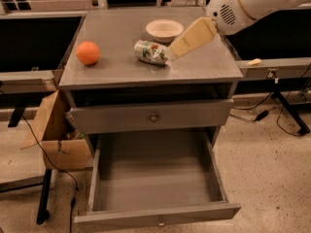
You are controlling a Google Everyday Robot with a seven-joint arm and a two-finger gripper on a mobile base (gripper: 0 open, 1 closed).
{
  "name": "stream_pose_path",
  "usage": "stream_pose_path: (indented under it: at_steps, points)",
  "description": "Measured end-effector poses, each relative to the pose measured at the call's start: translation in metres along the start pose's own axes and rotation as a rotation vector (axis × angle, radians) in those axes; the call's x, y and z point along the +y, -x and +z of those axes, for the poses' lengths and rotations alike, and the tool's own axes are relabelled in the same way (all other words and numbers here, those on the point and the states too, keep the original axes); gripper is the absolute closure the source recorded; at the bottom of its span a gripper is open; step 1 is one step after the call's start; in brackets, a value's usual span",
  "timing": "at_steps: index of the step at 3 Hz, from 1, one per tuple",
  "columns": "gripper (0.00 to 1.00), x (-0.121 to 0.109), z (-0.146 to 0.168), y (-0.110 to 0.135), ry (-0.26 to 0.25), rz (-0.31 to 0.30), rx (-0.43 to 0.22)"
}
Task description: Place 7up can into middle drawer
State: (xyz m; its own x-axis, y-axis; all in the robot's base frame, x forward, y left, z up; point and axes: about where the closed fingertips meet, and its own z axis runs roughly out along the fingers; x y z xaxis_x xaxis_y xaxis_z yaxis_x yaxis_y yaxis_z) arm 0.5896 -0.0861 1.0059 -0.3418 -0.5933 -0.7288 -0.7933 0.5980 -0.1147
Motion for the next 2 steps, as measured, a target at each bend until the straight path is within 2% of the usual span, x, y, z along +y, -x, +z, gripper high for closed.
stream_pose_path:
  at_steps: [1,2]
  points:
    - [0.00,-0.002,0.034,0.017,0.021,-0.041,-0.066]
    - [0.00,-0.014,0.123,0.042,0.046,-0.045,-0.165]
